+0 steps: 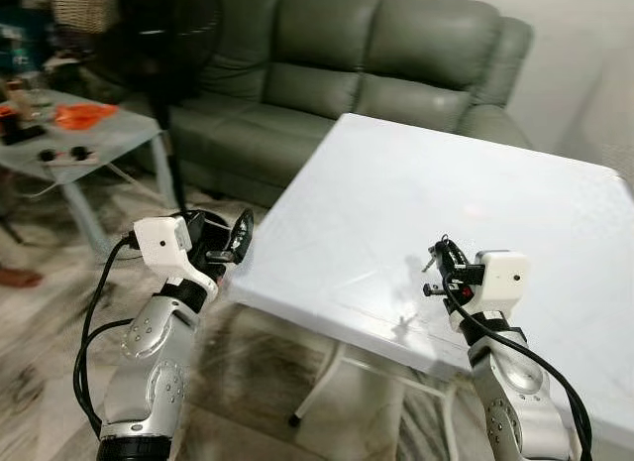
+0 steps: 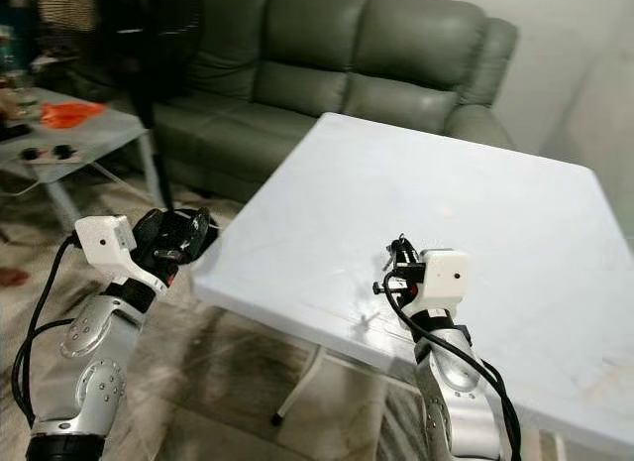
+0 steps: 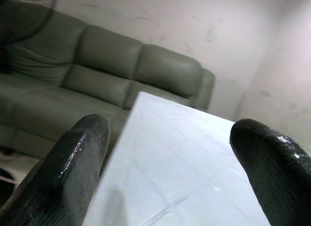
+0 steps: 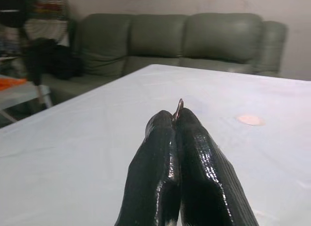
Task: Hang keys on a hook
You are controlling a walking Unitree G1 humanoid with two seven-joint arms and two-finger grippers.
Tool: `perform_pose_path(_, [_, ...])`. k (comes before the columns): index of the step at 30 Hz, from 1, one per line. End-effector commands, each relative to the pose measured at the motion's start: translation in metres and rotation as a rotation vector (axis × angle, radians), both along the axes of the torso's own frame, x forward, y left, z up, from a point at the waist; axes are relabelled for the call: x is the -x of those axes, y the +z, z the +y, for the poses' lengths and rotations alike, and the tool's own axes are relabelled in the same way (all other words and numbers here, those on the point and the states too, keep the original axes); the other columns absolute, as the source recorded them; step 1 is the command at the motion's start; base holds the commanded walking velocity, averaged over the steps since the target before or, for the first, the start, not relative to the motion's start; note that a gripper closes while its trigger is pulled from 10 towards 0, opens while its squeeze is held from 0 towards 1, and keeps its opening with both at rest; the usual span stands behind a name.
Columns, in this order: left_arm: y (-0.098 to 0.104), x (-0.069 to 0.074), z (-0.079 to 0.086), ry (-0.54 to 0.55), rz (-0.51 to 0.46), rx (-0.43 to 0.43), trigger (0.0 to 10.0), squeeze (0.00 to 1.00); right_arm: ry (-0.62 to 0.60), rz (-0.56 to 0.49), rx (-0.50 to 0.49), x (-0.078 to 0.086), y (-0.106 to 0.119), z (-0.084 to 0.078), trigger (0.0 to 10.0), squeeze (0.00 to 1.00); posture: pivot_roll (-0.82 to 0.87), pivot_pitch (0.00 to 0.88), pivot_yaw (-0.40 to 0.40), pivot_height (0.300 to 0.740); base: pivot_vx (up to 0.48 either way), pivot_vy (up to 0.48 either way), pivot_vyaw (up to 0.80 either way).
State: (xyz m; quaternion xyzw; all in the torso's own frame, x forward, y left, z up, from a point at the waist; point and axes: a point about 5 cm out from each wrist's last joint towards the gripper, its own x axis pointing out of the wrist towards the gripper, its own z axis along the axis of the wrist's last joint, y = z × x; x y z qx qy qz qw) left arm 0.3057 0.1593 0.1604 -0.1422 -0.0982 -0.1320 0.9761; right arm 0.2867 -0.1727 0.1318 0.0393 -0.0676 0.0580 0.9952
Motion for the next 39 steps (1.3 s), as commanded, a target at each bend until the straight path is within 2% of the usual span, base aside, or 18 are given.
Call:
perform_pose_path(1, [0.002, -0.002, -0.004, -0.002, -0.01, -0.012, 10.0, 0.0, -0.013, -0.022, 0.002, -0.002, 0.007, -0.002, 10.0, 0.0, 0.0, 0.0, -0.053, 0.74, 0.0, 0.0, -0.75])
perform_pose_path(22, [0.002, -0.008, -0.016, -0.034, -0.027, -0.034, 10.0, 0.0, 0.004, -0.033, 0.018, -0.008, 0.01, 0.002, 10.0, 0.0, -0.01, 0.0, -0.056, 0.74, 0.0, 0.0, -0.75])
perform_pose_path(30, [0.001, -0.01, -0.016, -0.035, -0.028, -0.025, 10.0, 0.0, 0.005, -0.04, 0.019, -0.01, 0.011, 0.003, 10.0, 0.0, -0.01, 0.0, -0.058, 0.74, 0.0, -0.362, -0.72])
perform_pose_path(39, [0.001, -0.01, -0.017, -0.036, -0.026, -0.021, 10.0, 0.0, 0.005, -0.044, 0.014, -0.009, 0.01, 0.004, 10.0, 0.0, -0.01, 0.0, -0.057, 0.74, 0.0, -0.367, -0.39])
